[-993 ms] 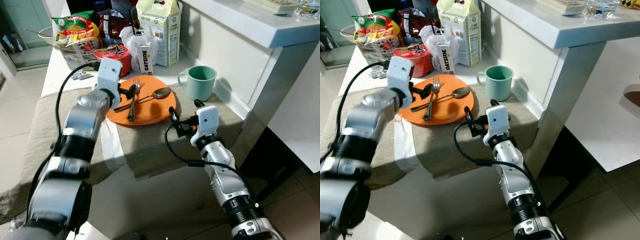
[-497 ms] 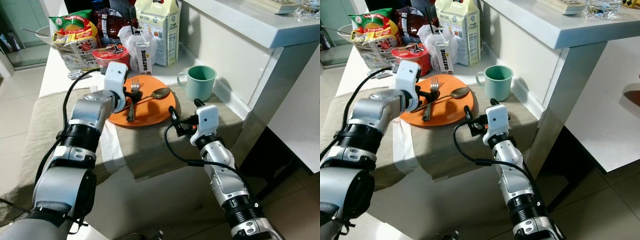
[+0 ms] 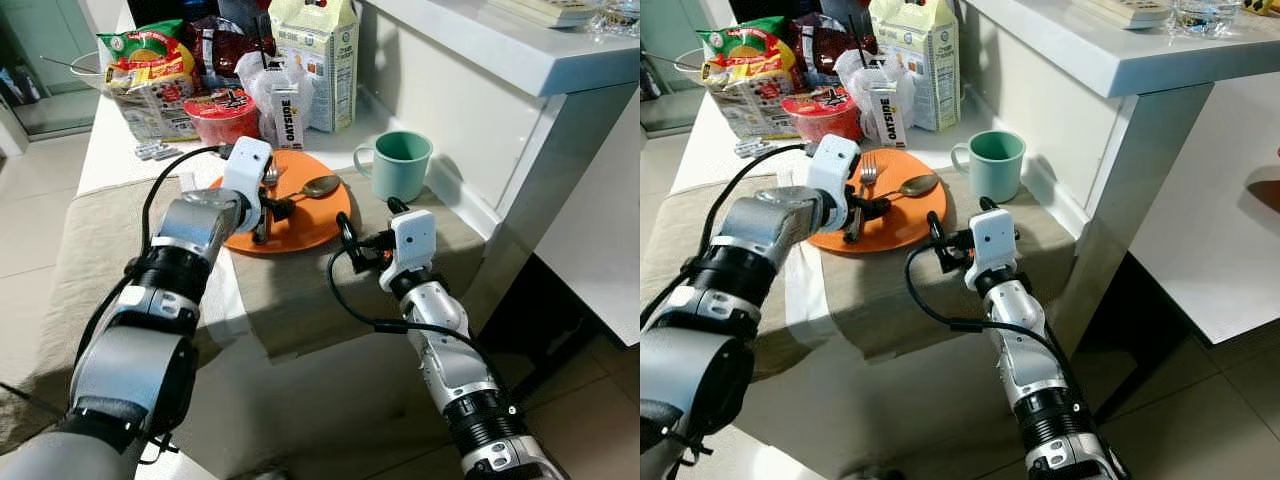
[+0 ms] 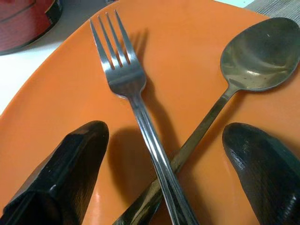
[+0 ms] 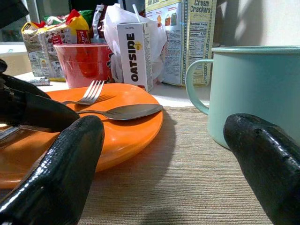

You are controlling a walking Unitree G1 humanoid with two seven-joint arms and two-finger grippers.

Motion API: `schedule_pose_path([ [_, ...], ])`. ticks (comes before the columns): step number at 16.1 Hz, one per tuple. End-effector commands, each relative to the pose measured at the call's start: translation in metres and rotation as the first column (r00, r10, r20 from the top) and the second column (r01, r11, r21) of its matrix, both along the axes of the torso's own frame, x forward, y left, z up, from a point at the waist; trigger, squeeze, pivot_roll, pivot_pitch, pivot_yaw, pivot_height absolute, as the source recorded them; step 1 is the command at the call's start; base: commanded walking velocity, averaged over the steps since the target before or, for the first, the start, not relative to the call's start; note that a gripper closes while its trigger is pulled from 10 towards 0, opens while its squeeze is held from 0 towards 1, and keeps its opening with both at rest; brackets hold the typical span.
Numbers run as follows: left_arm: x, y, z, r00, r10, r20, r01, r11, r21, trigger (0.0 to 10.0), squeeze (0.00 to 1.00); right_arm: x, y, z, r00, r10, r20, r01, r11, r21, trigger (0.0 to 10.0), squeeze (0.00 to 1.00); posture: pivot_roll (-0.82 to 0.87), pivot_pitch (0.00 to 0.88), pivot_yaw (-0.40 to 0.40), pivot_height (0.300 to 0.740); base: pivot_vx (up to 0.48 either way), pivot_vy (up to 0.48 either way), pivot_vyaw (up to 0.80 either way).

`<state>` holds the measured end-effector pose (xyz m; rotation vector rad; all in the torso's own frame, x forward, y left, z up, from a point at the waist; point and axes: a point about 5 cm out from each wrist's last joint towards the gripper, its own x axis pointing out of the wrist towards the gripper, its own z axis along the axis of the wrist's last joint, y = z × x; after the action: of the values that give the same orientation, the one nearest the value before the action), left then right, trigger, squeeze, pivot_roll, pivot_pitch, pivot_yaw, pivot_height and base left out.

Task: Setting the table

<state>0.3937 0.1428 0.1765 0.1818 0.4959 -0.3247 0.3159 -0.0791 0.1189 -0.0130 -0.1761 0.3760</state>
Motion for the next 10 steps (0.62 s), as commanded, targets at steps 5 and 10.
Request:
schedule_pose_path([
  [5,0.0021,0.0081,-0.0032,0.999,0.03,-0.02,-0.03,1.0,0.006,0.0,0.0,-0.0053,-0.0033,-0.0167,0.996,-0.018,-0.082,0.017,1.0,-0.015,10.0,0.0,-0.05,0.009,0.083,0.74,0.0,0.0,0.0],
  [10,0.0025,0.0056,-0.0046,1.0,0.014,-0.021,-0.014,1.0,-0.015,0.0,0.0,-0.0057,-0.0049,-0.0169,0.996,-0.017,-0.083,0.016,1.0,-0.02,10.0,0.0,-0.05,0.012,0.078,0.74,0.0,0.0,0.0],
])
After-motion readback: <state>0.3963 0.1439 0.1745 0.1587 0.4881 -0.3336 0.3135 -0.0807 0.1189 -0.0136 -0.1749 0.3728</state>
